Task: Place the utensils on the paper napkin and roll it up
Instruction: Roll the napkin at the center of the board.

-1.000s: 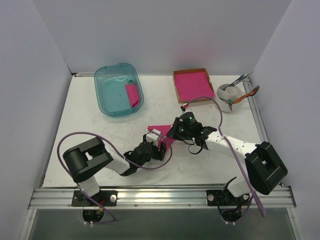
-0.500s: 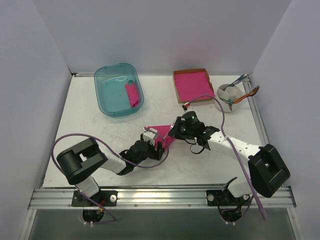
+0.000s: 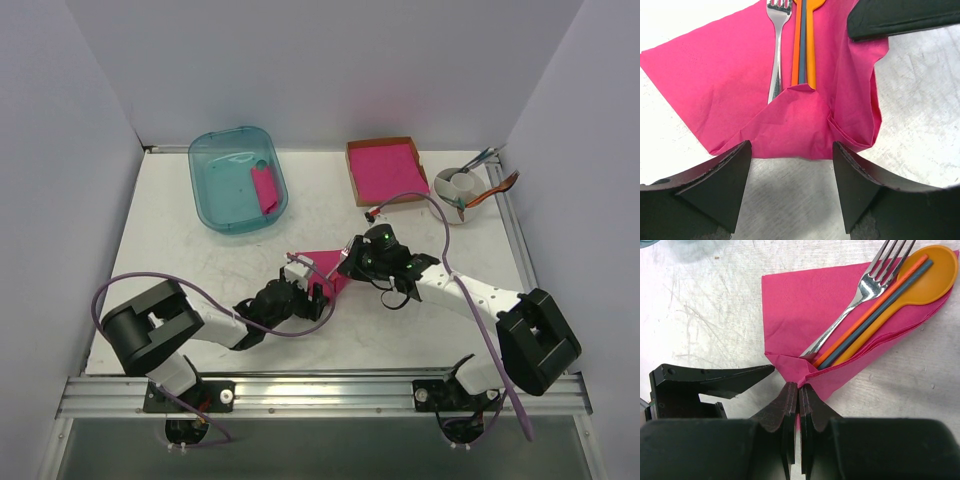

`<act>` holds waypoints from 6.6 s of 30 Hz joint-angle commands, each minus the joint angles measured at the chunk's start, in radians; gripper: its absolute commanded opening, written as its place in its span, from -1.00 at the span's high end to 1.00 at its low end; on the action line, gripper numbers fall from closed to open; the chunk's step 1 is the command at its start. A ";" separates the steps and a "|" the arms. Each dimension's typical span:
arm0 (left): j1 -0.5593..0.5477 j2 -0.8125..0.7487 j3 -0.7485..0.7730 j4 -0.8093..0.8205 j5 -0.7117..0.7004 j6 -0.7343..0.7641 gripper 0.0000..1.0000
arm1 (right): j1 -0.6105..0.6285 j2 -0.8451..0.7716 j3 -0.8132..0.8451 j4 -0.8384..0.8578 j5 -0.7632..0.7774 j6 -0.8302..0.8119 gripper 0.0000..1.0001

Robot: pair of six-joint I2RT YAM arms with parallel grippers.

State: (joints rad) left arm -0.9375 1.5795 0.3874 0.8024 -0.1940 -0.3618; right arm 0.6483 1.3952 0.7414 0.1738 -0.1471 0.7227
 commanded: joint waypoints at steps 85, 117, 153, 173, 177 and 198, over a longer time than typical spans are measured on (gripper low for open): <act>0.031 0.044 0.005 -0.008 0.070 0.024 -0.39 | 0.002 0.387 0.197 0.118 -0.060 -0.082 0.99; 0.016 -0.036 0.148 -0.161 -0.007 0.046 -0.45 | -0.007 0.381 0.217 0.121 -0.069 -0.091 0.91; -0.006 0.169 0.173 -0.170 -0.050 0.049 -0.41 | -0.108 0.344 0.165 0.288 -0.161 -0.039 -0.08; -0.003 0.172 0.174 -0.150 -0.030 0.012 -0.41 | -0.125 0.041 -0.214 0.401 -0.200 0.066 0.97; -0.001 0.168 0.176 -0.147 -0.022 0.006 -0.41 | -0.085 0.047 -0.231 0.427 -0.190 0.090 1.00; 0.031 0.172 0.154 -0.129 0.011 -0.025 -0.41 | 0.025 0.156 -0.316 0.518 -0.112 0.147 1.00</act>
State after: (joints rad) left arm -0.9207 1.7267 0.5583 0.7094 -0.2253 -0.3370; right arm 0.6426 1.5368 0.4557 0.7147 -0.2481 0.8642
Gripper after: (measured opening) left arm 0.705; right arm 0.026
